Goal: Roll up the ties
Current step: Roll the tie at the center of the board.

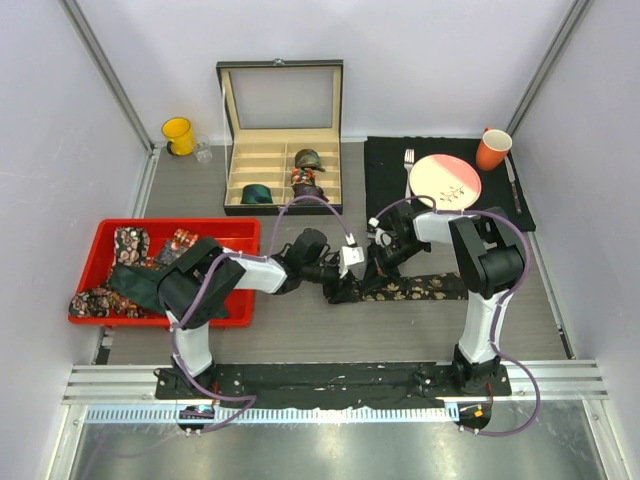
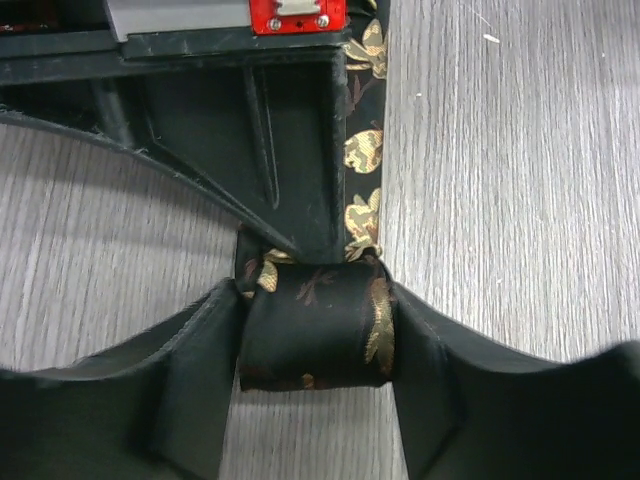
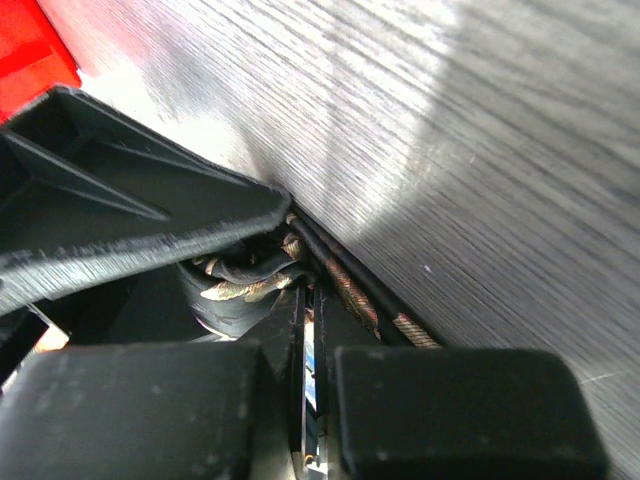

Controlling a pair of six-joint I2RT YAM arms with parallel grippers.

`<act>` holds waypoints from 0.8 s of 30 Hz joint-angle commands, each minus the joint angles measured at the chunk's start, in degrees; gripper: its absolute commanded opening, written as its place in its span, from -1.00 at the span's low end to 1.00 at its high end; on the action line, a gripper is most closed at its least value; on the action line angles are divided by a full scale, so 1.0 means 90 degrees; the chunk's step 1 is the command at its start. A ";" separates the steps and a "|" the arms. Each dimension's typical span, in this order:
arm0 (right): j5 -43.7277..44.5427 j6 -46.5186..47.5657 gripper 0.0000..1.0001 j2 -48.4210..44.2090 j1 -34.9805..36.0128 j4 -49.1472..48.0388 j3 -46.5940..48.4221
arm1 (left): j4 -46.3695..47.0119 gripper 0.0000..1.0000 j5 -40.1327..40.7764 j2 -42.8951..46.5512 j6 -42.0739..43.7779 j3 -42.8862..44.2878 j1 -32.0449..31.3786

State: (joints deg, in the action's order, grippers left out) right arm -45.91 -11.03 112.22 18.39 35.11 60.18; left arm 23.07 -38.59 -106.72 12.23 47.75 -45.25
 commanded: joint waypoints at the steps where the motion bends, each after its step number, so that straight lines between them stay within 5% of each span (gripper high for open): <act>1: 0.2767 0.0415 -0.98 0.0431 0.0124 -0.0835 -0.0252 | 0.0153 0.05 0.0547 -0.0125 0.0309 -0.0120 -0.0245; 11: 0.1831 0.0258 -0.98 0.0383 0.0115 -0.0904 0.0149 | -0.2367 -0.50 0.1942 0.0490 0.1531 0.0251 -0.0499; 16: 0.0738 0.0395 -0.54 0.0109 -0.0324 -0.0367 0.0460 | -0.3274 -0.70 0.2529 0.0295 0.1600 0.0612 -0.0675; 24: -0.0327 0.0883 -0.24 -0.0535 -0.0842 0.0756 0.0540 | -0.4183 -0.76 0.2677 -0.0066 0.1503 0.1217 -0.0734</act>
State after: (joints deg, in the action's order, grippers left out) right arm -47.00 -7.55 112.09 12.19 37.87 64.40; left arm -2.07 -18.59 -104.20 24.69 57.78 -52.03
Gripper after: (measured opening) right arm 0.350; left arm 0.477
